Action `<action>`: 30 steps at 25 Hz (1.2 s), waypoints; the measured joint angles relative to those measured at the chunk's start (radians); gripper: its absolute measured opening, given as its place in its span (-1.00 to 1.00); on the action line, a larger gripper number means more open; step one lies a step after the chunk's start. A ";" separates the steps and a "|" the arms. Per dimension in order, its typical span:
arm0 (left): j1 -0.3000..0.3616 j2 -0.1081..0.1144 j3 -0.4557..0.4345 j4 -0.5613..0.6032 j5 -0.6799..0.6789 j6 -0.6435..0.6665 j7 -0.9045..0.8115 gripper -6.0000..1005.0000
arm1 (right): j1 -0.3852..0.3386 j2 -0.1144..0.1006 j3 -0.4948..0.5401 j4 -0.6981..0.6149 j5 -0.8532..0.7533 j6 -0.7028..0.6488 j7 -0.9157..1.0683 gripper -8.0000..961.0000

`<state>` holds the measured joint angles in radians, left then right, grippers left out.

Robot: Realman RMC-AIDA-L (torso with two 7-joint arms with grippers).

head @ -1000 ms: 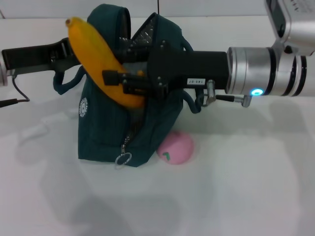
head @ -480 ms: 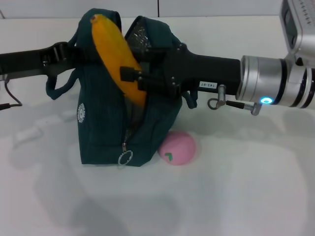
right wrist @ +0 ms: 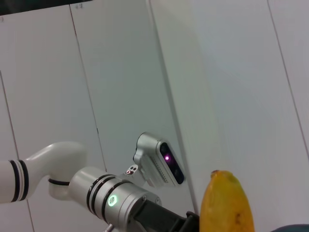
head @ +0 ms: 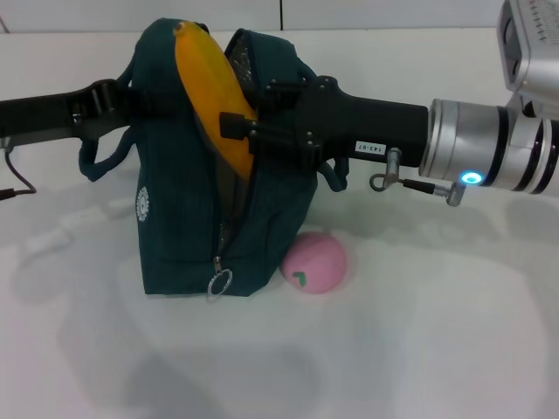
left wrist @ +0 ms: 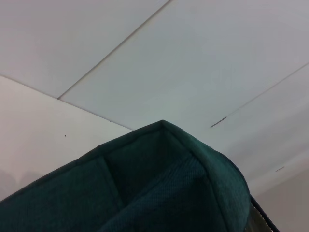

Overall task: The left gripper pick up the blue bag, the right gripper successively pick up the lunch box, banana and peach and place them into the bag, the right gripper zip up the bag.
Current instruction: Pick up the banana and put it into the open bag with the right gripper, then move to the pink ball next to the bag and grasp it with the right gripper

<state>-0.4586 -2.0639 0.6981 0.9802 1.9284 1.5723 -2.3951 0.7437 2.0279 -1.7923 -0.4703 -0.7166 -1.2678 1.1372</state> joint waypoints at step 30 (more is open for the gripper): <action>0.025 0.009 -0.011 -0.003 -0.011 0.000 0.015 -0.92 | -0.061 -0.054 0.074 -0.028 -0.120 -0.151 -0.014 0.63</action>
<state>-0.4339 -2.0547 0.6871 0.9771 1.9170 1.5722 -2.3804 0.6827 1.9736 -1.7181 -0.4986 -0.8369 -1.4188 1.1230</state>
